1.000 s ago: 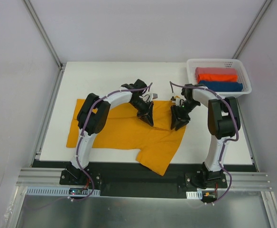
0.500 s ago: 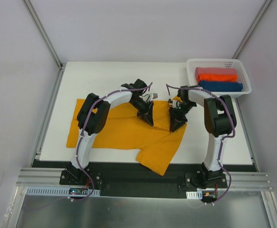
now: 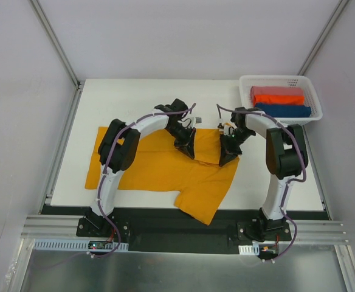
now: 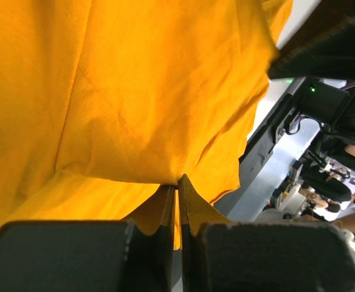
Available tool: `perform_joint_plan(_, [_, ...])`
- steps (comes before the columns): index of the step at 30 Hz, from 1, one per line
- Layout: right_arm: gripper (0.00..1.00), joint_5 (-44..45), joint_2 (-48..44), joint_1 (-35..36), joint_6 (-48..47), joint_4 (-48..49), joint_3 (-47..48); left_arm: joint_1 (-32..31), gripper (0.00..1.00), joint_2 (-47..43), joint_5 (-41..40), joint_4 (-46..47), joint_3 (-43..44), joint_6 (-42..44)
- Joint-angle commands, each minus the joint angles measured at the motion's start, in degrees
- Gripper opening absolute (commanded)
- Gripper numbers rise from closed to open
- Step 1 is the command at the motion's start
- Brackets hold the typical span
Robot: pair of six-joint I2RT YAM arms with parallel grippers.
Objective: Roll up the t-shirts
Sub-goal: Fold the T-shirt at the center of the board.
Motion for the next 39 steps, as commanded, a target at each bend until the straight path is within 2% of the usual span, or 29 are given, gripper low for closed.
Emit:
perform_joint_plan(1, [0.01, -4.38, -8.11, -0.25, 2.93, -3.84, -2.6, 0.6, 0.0, -0.68, -1.81, -3.13, 2.28, 2.77])
perform_joint_plan(12, [0.01, -6.68, -11.82, -0.07, 6.27, -3.32, -7.88, 0.78, 0.0, -1.73, -4.88, -6.65, 2.89, 5.41])
perform_joint_plan(13, [0.01, -6.77, -11.82, 0.01, 6.19, -3.31, -7.88, 0.95, 0.1, -1.82, -4.79, -6.73, 4.21, 6.02])
perform_joint_plan(14, [0.01, -6.68, -11.82, 0.02, 6.27, -3.14, -7.71, 0.95, 0.33, -1.91, -5.23, -6.82, 4.57, 6.2])
perform_joint_plan(18, [0.01, -5.72, -11.21, -0.07, 5.66, -2.96, -7.97, 1.57, 0.38, -4.1, -9.97, -7.09, 0.37, 3.31])
perform_joint_plan(22, [0.01, -3.6, -10.68, -0.86, 5.4, -2.7, -8.06, 2.45, 0.4, -5.87, -7.62, -4.89, -5.79, -1.44])
perform_joint_plan(26, [0.01, -3.43, -9.71, -0.86, 4.87, -2.26, -6.83, 2.8, 0.38, -1.92, -4.1, -4.01, -3.52, -2.24])
perform_joint_plan(30, [0.01, -2.55, -9.36, -1.04, 4.17, -2.61, -6.12, 2.8, 0.27, 1.25, 1.7, -1.03, -1.23, -3.64])
perform_joint_plan(35, [0.01, -2.2, -9.71, -1.13, 4.08, -2.35, -6.65, 2.62, 0.32, 2.05, 5.92, 1.09, -2.63, -5.49])
perform_joint_plan(39, [0.01, -2.28, -9.54, -1.04, 4.43, -1.82, -6.39, 1.92, 0.39, 3.01, 5.66, 1.61, -2.81, -6.28])
